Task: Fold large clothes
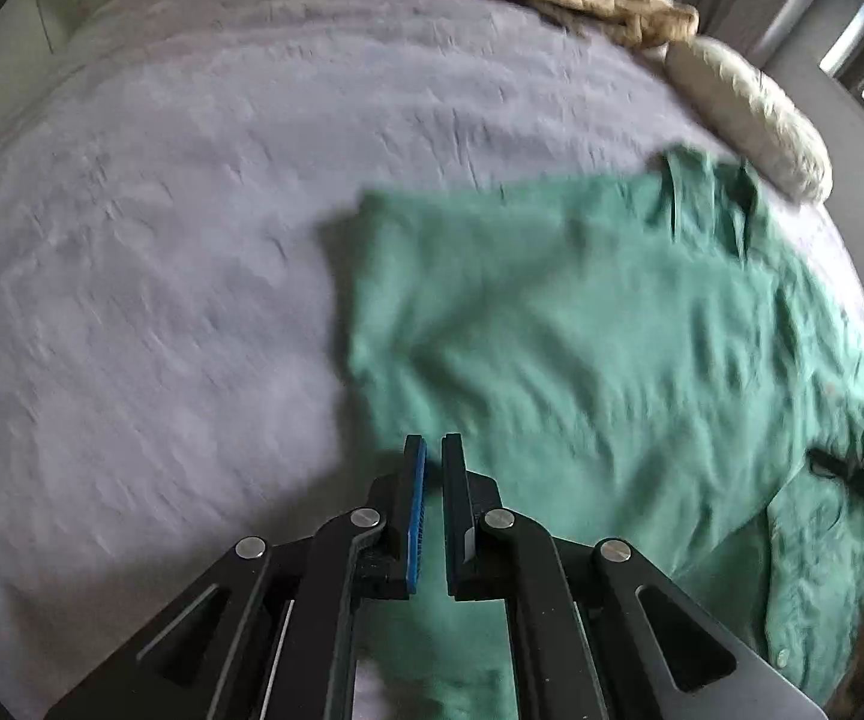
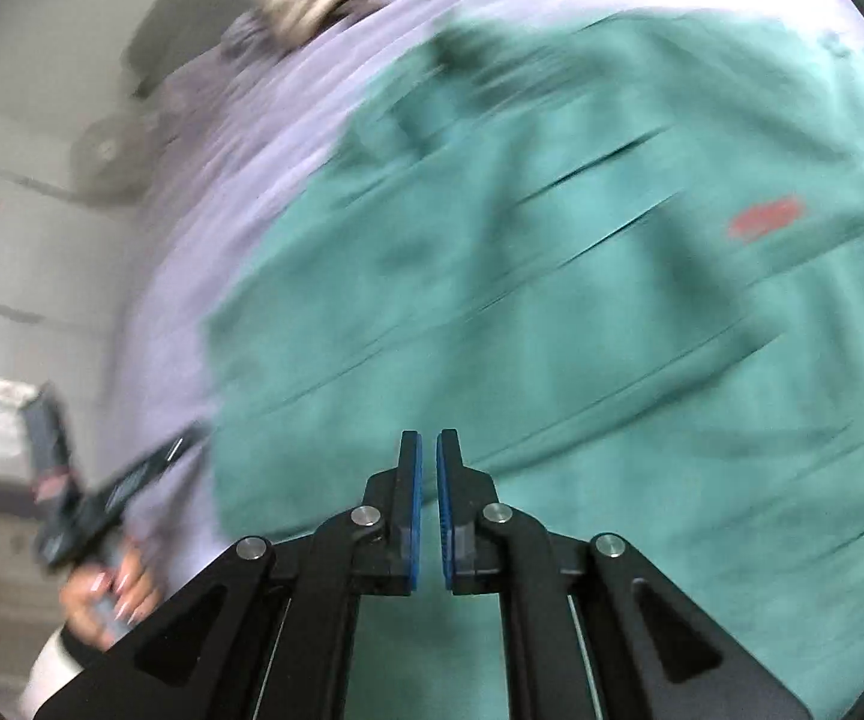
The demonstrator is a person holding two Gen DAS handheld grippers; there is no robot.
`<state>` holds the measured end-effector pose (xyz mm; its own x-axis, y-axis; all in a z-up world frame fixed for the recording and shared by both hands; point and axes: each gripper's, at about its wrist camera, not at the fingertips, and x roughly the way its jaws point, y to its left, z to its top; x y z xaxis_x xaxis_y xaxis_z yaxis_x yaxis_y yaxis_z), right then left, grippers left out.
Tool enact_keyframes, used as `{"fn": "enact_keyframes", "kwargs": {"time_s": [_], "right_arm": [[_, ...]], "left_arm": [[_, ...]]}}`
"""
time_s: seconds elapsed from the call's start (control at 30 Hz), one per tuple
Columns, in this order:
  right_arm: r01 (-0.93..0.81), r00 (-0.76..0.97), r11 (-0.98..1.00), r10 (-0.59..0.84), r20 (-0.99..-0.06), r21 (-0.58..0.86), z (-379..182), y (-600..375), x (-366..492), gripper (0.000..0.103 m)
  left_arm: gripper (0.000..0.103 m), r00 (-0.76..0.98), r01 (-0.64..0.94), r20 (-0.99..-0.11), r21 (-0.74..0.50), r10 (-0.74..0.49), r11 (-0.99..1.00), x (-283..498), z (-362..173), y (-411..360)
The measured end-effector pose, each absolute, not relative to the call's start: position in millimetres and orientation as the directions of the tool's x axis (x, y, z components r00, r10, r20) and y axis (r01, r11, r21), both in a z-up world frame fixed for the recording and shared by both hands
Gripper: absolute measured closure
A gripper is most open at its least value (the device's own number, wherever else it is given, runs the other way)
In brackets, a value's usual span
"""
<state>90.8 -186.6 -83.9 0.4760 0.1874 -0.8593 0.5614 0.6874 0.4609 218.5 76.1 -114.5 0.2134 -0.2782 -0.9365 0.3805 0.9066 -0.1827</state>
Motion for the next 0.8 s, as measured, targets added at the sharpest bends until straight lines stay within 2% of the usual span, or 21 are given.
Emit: {"fn": "enact_keyframes", "kwargs": {"time_s": [0.07,0.1,0.17,0.23,0.27,0.33,0.4,0.43,0.57,0.8], "right_arm": [[0.593,0.441,0.702,0.126,-0.889,0.394,-93,-205,83,0.095],[0.624,0.411,0.688,0.114,-0.905,0.37,-106,-214,77,0.1],[0.636,0.456,0.61,0.197,-0.868,0.473,-116,-229,61,0.1],[0.638,0.473,0.593,0.201,-0.858,0.491,-111,-231,53,0.1],[0.636,0.474,0.597,0.196,-0.858,0.488,-107,-230,49,0.096],[0.627,0.484,0.593,0.211,-0.85,0.504,-98,-227,39,0.081],[0.626,0.49,0.58,0.226,-0.842,0.521,-101,-224,37,0.042],[0.628,0.491,0.581,0.22,-0.843,0.517,-97,-225,31,0.037],[0.628,0.489,0.579,0.226,-0.843,0.52,-85,-225,21,0.035],[0.642,0.499,0.539,0.247,-0.831,0.545,-84,-238,-23,0.027]], "left_arm": [[0.097,0.201,0.368,-0.945,-0.172,-0.259,0.914,211,-127,77],[0.097,0.211,0.357,-0.942,-0.175,-0.262,0.917,209,-132,79],[0.097,0.214,0.329,-0.941,-0.181,-0.26,0.927,208,-131,81],[0.097,0.194,0.294,-0.948,-0.189,-0.252,0.937,209,-128,83],[0.097,0.183,0.277,-0.95,-0.196,-0.252,0.941,209,-126,84],[0.097,0.16,0.241,-0.949,-0.23,-0.272,0.943,209,-121,87],[0.097,0.137,0.207,-0.94,-0.28,-0.312,0.937,206,-116,89],[0.097,0.126,0.192,-0.935,-0.305,-0.331,0.933,205,-114,89],[0.097,0.1,0.169,-0.927,-0.342,-0.361,0.924,192,-106,81],[0.097,0.062,0.184,-0.916,-0.379,-0.396,0.907,171,-99,45]]}}
